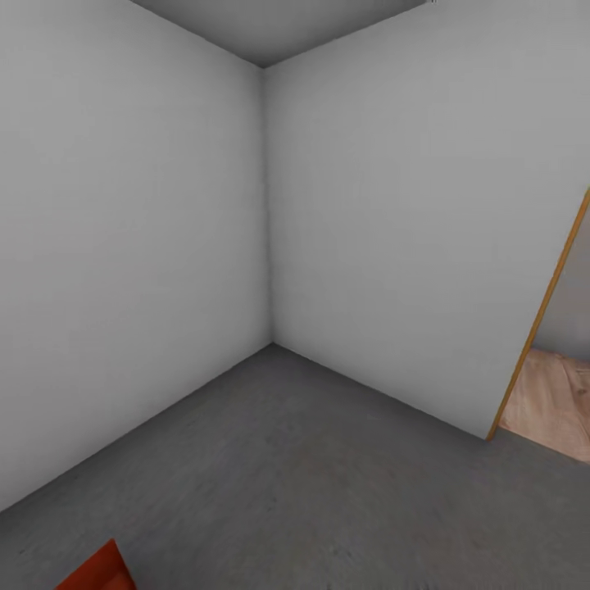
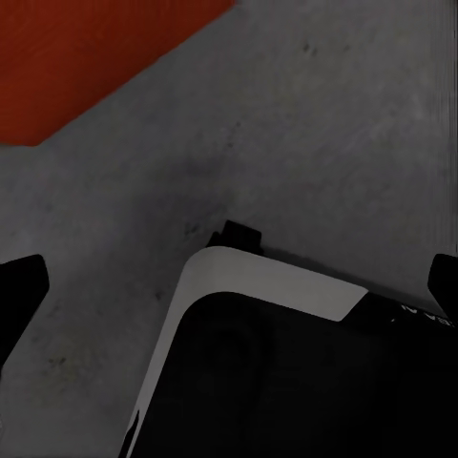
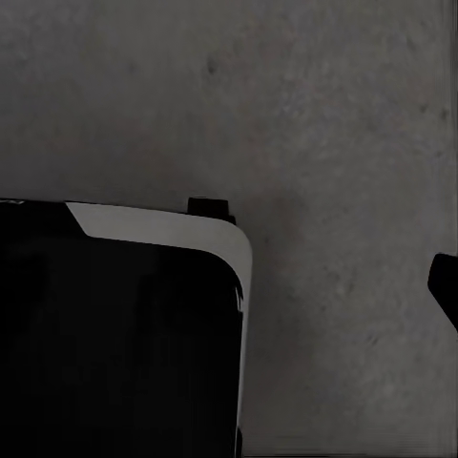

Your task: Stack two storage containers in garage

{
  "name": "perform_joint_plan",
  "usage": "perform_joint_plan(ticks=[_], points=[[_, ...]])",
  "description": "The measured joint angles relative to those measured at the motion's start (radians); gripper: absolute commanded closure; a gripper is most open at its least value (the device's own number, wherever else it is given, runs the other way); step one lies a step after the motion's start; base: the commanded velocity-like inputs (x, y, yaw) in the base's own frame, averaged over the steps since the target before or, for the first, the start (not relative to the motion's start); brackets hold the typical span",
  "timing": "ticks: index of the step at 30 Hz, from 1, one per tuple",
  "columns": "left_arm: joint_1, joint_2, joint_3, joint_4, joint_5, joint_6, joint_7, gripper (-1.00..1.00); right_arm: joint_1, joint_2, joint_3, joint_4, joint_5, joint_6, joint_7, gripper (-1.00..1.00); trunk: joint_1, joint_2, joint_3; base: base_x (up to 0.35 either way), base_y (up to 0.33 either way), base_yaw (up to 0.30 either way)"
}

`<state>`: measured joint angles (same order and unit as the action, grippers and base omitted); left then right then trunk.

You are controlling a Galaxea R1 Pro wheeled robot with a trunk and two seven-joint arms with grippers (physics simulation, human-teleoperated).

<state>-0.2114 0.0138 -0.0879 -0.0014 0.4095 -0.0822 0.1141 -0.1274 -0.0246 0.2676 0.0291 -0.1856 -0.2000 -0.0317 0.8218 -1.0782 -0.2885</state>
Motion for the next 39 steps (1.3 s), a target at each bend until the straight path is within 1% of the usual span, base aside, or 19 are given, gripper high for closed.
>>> perform_joint_plan(ticks=[39], points=[[0.000, 0.000, 0.000, 0.000, 0.000, 0.000, 0.002, -1.00, 0.000, 0.000, 0.000, 0.000, 0.000, -0.002, 0.000, -1.00, 0.000, 0.000, 0.000, 0.000, 0.000, -0.288]])
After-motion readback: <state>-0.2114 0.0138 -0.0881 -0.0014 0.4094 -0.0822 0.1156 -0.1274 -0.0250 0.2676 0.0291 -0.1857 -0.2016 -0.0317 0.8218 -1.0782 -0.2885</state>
